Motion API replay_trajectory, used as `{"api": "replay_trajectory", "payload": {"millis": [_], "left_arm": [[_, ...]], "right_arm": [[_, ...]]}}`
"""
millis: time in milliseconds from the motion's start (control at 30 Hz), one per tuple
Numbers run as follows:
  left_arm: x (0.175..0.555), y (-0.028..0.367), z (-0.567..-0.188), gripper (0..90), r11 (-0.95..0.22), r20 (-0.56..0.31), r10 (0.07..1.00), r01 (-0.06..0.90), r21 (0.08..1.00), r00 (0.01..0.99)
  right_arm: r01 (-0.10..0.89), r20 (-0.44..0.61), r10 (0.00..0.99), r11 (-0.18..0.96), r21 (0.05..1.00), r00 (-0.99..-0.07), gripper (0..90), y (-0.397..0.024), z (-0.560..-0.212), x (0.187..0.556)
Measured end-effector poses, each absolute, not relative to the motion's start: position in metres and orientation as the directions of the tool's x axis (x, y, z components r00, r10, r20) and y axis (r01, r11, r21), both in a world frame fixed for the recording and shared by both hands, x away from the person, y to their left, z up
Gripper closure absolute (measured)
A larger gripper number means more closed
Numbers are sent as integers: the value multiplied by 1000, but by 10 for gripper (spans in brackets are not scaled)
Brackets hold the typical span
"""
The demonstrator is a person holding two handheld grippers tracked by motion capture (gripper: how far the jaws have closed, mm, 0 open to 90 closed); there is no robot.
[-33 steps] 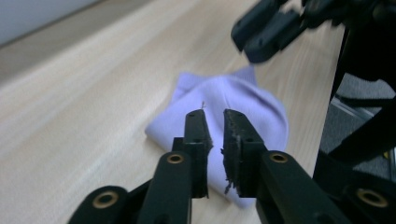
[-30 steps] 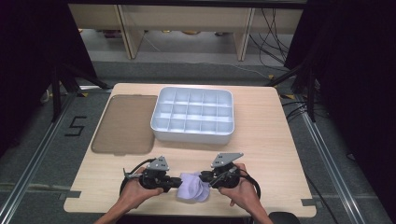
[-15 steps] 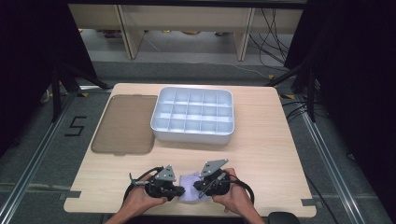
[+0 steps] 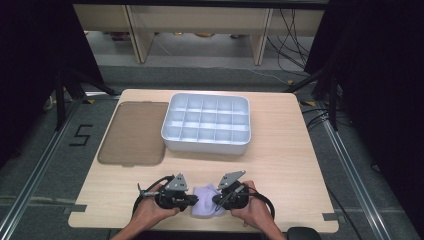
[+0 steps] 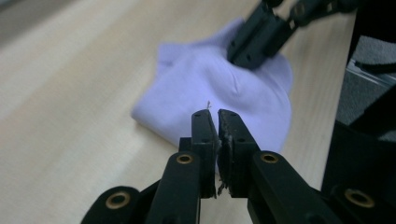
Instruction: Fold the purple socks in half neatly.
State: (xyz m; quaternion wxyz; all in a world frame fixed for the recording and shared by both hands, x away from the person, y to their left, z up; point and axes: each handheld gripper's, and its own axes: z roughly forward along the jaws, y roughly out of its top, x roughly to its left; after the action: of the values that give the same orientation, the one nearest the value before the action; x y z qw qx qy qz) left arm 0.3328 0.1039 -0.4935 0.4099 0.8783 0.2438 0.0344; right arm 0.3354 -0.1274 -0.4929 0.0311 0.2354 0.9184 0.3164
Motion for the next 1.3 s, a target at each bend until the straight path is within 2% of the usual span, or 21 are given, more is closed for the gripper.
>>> {"api": "replay_trajectory", "payload": {"millis": [133,467,700,767,833,1033,1133,1233,1267,1300], "left_arm": [[346,97,-494,842,-554,-115,467,392,735,877],[349,94,-505,846,-580,-108,484,410,704,869],[353,98,-505,851,-591,-81,498,406,697,864],[353,98,-506,853,-582,-86,510,418,697,856],[355,99,-505,853,-590,-77,501,406,698,862],[364,100,-505,851,-591,-42,518,394,704,854],[367,101,-506,846,-570,-64,531,412,711,845],[364,105,-502,818,-553,-73,536,415,723,841],[363,107,-500,813,-545,-84,541,425,723,837],[362,110,-498,807,-543,-85,538,423,725,838]], "right_arm": [[438,94,482,674,596,-871,857,-127,-491,335],[362,42,450,655,663,-892,849,-116,-477,340],[365,13,447,713,599,-895,855,-108,-487,349],[398,24,470,717,572,-882,856,-107,-487,347],[357,5,439,724,590,-898,859,-106,-490,350],[362,9,442,724,586,-897,863,-101,-493,353],[404,30,475,712,574,-879,860,-100,-492,351],[381,19,462,707,595,-887,855,-101,-494,352],[423,33,497,699,576,-867,854,-102,-493,350],[390,31,465,702,595,-885,854,-102,-493,351]]}}
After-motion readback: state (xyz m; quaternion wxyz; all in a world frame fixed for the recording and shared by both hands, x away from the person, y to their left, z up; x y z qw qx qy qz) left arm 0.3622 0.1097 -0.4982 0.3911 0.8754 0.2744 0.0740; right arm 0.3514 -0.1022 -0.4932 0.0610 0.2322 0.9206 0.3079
